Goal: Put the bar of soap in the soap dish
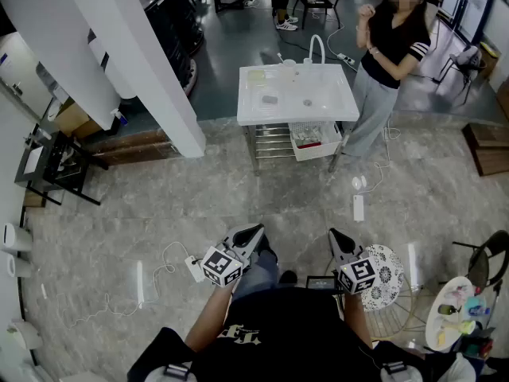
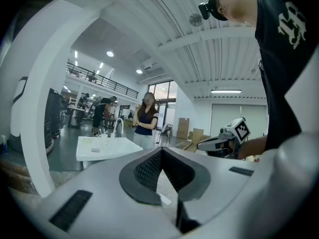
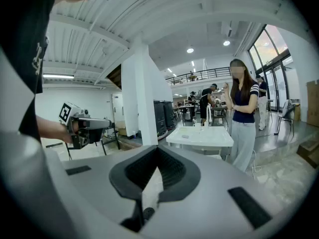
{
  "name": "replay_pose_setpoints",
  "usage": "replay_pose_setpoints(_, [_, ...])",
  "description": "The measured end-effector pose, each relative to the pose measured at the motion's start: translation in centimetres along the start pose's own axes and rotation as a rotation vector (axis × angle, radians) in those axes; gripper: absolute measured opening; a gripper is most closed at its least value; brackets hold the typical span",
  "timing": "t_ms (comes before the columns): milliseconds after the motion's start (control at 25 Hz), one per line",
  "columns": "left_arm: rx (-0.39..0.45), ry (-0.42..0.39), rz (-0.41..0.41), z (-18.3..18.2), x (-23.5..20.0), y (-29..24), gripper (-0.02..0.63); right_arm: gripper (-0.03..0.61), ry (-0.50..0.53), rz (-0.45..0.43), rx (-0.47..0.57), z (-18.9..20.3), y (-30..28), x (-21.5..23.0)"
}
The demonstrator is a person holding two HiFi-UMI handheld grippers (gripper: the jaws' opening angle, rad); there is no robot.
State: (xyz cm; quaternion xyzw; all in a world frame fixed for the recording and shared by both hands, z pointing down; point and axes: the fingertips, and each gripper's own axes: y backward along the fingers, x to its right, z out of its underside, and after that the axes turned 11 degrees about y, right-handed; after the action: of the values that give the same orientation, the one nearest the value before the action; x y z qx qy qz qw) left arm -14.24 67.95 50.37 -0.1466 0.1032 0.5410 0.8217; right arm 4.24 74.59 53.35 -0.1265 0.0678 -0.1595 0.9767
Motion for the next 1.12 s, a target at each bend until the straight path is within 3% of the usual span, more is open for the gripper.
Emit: replay_pose_setpoints(1120, [0.018,0.028,-0.023,-1.9,-5.7,-2.6,0.009,0.008,-0.031,0.013,-0.031,-0.3,-5.3,3.3])
